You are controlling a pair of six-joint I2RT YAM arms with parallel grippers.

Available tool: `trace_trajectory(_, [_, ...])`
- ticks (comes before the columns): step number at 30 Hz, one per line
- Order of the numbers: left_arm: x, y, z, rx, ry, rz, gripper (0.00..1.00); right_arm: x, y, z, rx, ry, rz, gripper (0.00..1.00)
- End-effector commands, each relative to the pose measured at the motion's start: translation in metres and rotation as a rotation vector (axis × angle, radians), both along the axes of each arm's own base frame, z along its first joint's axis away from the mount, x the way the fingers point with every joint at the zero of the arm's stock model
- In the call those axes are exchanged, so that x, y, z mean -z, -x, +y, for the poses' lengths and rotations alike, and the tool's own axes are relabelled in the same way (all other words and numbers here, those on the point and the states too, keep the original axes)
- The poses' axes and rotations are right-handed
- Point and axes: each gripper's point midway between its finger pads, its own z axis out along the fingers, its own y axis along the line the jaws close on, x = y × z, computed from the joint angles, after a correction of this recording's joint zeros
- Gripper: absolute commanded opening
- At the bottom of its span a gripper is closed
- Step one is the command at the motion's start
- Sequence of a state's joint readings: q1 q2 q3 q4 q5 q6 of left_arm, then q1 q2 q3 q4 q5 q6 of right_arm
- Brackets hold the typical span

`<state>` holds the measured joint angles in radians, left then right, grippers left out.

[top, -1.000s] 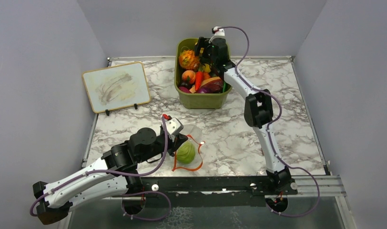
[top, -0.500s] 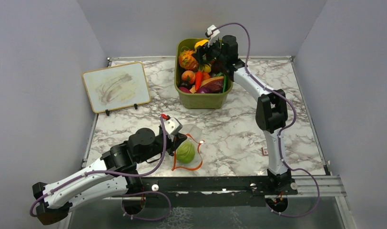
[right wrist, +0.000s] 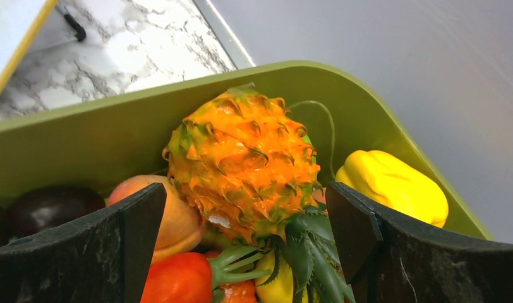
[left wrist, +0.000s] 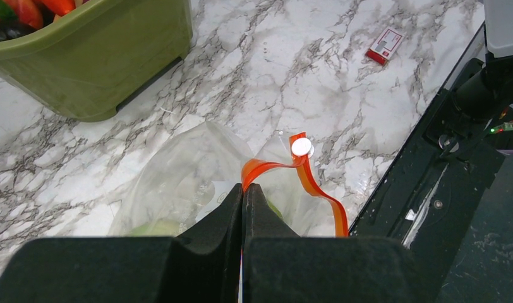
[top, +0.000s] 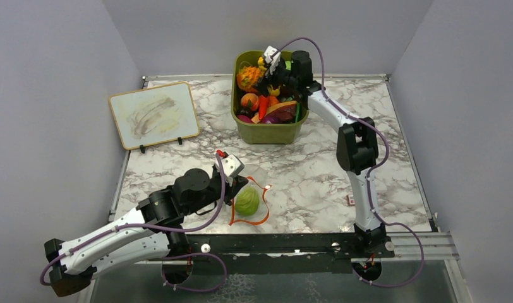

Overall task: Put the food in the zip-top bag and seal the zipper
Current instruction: Pick up the fake fruit from the bin.

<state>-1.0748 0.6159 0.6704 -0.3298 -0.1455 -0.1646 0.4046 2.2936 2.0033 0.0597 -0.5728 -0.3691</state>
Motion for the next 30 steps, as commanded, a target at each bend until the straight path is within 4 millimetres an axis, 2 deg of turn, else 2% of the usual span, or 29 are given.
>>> trace_trajectory(1, [0.005, -0.008, 0.0, -0.028, -0.017, -0.018, 0.0, 0.029, -0.005, 0.005, -0.078, 0.067, -0.044, 1.0])
trace_trajectory(7, [0.005, -0.01, 0.002, -0.043, -0.021, -0.024, 0.0, 0.049, -0.004, 0.016, -0.154, 0.078, -0.034, 1.0])
trace_trajectory(14, [0.006, -0.012, 0.003, -0.053, -0.026, -0.029, 0.0, 0.041, -0.023, 0.013, -0.077, 0.046, -0.124, 0.93])
trace_trajectory(17, [0.007, -0.012, 0.002, -0.053, -0.03, -0.027, 0.0, 0.041, -0.014, 0.016, -0.108, 0.018, -0.19, 1.0])
trace_trajectory(20, [0.008, -0.013, 0.002, -0.052, -0.034, -0.026, 0.0, 0.038, -0.004, 0.022, -0.174, 0.01, -0.264, 1.0])
trace_trajectory(23, [0.008, -0.014, 0.002, -0.055, -0.037, -0.029, 0.0, 0.044, -0.002, 0.03, -0.221, 0.025, -0.25, 1.0])
trace_trajectory(26, [0.009, -0.014, 0.002, -0.056, -0.042, -0.028, 0.0, 0.048, -0.003, 0.033, -0.221, 0.033, -0.261, 0.95])
trace_trajectory(29, [0.009, -0.015, 0.003, -0.06, -0.043, -0.029, 0.0, 0.05, -0.005, 0.035, -0.223, 0.05, -0.273, 0.82])
trace_trajectory(30, [0.009, -0.015, 0.003, -0.061, -0.043, -0.03, 0.0, 0.049, -0.005, 0.035, -0.225, 0.054, -0.274, 0.8])
